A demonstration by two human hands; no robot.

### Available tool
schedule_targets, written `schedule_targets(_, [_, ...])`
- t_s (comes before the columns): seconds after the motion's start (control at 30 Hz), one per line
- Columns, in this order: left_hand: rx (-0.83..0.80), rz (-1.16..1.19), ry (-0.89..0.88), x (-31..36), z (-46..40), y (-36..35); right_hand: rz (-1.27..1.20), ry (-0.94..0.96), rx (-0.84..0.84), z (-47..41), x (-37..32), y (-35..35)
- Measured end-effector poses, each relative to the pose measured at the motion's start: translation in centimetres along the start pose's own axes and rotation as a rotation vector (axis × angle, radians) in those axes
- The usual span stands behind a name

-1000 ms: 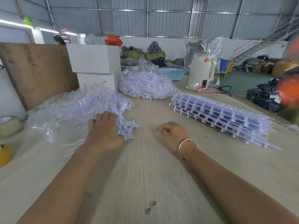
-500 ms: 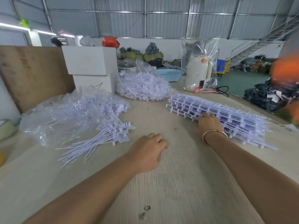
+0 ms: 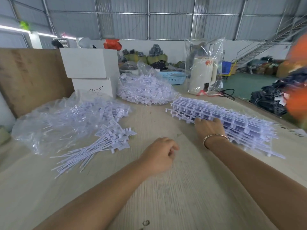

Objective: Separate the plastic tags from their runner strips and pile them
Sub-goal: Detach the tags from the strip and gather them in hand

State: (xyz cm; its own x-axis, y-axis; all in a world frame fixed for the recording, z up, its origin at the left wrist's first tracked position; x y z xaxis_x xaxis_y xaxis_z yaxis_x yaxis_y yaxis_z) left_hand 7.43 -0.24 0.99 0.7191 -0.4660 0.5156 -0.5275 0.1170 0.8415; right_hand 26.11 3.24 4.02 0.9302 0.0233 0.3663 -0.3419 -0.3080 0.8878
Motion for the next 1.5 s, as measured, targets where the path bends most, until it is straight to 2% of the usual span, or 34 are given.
schedule_targets(0.1, [-0.075, 0.399, 0.298, 1.2, -2.3, -1.2, -0.23, -0.074, -0.045, 0.4, 0.8, -0.3])
schedule_targets(0.17, [-0.176, 0.791, 0.484, 2.3, -3.6, -2.1, -0.403, -0.105, -0.122, 0.4, 1.2, -0.5])
schedule_targets(0.23, [-0.284, 1.118, 0.605, 3.5, -4.6, -2.9, -0.457, -0.066, -0.199, 0.3, 1.1, -0.7])
schedule_targets(0.3, [-0.348, 1.24, 0.654, 4.4, -5.7, -3.5, -0.437, -0.009, -0.218, 0.6, 0.9, -0.7])
schedule_targets(0.4, [-0.38, 1.239, 0.697, 5.9, -7.1, -4.3, -0.402, 0.047, -0.19, 1.3, 0.5, -0.8])
schedule_targets(0.57, [-0.32, 1.25, 0.788, 6.5, -8.5, -4.8, -0.478, 0.07, -0.183, 1.7, 0.6, -0.7])
schedule_targets(0.77, [-0.264, 1.221, 0.835, 6.0, -8.0, -4.4, -0.229, 0.17, -0.421, 1.6, 0.5, -0.4])
schedule_targets(0.9, [-0.209, 1.143, 0.817, 4.5, -6.8, -4.1, -0.216, 0.165, -0.482, 1.2, -0.1, 0.1])
schedule_targets(1.07, [-0.112, 1.114, 0.817, 3.6, -6.0, -3.8, -0.226, 0.268, -0.549, 0.7, -1.1, 0.6])
schedule_targets(1.13, [-0.119, 1.112, 0.82, 4.2, -6.4, -3.5, -0.334, 0.287, -0.467, 1.0, -1.8, 0.8])
schedule_targets(1.23, [-0.083, 1.064, 0.825, 4.6, -7.7, -3.3, -0.627, 0.204, -0.315, 1.8, -2.3, 1.2])
schedule_targets(1.4, [-0.056, 1.243, 0.845, 4.0, -7.6, -3.9, -1.077, 0.068, -0.245, 2.8, -1.9, 1.8])
schedule_targets(1.5, [-0.047, 1.29, 0.848, 3.4, -7.3, -3.8, -1.355, -0.111, -0.169, 2.8, -0.4, 1.0])
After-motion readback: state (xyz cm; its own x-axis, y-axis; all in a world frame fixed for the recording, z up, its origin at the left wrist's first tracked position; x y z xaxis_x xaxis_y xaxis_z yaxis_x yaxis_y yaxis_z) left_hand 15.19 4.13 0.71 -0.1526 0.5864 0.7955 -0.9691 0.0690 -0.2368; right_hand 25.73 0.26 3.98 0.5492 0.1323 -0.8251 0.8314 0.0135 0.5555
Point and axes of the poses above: each hand's wrist, its own z-axis away from the middle knuckle, its own y-axis out of the back of the hand, x = y × z, the point moved 4 cm from there along -z, towards the middle knuckle, and after that the axes turned 15 degrees about y, right-handed, at the moved point
